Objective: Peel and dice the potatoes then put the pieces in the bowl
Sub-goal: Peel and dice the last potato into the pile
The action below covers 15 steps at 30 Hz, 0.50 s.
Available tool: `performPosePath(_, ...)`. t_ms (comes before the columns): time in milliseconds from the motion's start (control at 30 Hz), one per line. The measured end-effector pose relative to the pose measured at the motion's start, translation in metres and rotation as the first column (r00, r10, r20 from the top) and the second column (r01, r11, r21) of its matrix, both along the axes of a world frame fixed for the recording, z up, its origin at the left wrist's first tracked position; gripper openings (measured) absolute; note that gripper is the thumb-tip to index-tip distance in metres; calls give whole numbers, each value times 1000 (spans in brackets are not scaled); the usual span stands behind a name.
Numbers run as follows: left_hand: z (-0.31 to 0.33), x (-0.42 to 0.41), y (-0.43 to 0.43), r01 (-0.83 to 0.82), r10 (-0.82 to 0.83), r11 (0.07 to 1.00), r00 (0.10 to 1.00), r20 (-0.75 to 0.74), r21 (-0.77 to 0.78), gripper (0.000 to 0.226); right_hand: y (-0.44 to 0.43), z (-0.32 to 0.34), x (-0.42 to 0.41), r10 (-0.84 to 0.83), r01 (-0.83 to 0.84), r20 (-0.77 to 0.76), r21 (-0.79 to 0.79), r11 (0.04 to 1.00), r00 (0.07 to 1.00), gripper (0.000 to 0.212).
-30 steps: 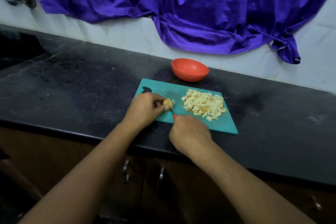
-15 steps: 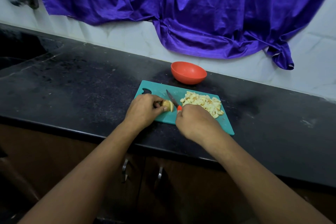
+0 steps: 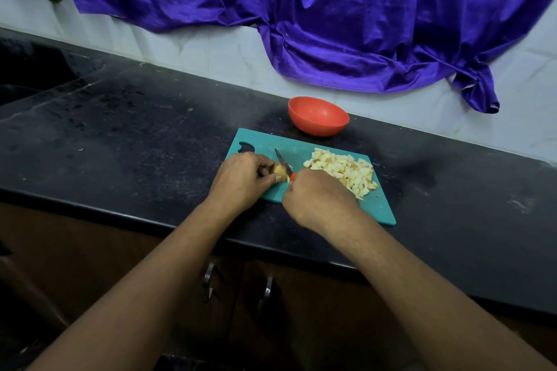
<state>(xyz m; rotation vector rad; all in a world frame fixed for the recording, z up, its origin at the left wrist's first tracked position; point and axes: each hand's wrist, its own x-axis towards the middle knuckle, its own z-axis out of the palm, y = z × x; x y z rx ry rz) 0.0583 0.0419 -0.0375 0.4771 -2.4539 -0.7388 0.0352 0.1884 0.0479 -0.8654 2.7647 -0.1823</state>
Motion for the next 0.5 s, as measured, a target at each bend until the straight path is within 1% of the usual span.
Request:
performPosePath(100, 0, 0, 0, 3, -3, 1000, 1000, -16, 4, 27, -5, -3, -3, 6, -6, -18, -18, 1000, 1000, 14)
performPosePath(200, 0, 1, 0, -3, 3, 1000, 1000, -19, 2, 23, -10, -5, -5, -2, 1, -32, -26, 1000, 999, 9)
performPosePath(367, -1, -1, -1, -21, 21, 1000, 1000, -4, -3, 20, -11, -11, -2, -8, 6, -40, -39, 999, 999, 26)
performPosePath(500, 1, 1, 1, -15, 15, 1000, 1000, -3, 2, 21, -5, -18, 2, -25, 24, -33, -38, 999, 999, 26)
